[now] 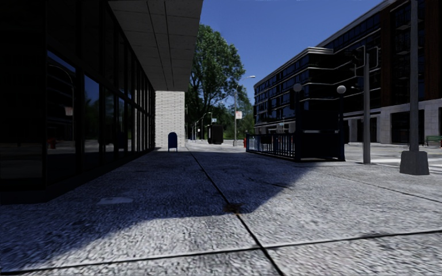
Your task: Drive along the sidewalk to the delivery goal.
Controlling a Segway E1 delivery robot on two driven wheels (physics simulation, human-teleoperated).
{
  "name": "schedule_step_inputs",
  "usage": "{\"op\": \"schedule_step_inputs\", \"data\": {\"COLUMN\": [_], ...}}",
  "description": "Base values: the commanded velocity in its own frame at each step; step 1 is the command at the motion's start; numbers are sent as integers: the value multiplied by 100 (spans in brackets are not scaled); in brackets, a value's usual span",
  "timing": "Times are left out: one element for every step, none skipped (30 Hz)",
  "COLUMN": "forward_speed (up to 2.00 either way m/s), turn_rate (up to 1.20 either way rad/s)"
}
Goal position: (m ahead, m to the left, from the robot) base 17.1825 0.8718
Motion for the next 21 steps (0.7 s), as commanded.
{"op": "schedule_step_inputs", "data": {"forward_speed": [165,165,165,165,165,165,165,165,165,165,165,165,165,165,165,165,165,165,165,165,165], "turn_rate": [0,0,0,0,0,0,0,0,0,0,0,0,0,0,0,0,0,0,0,0,0]}}
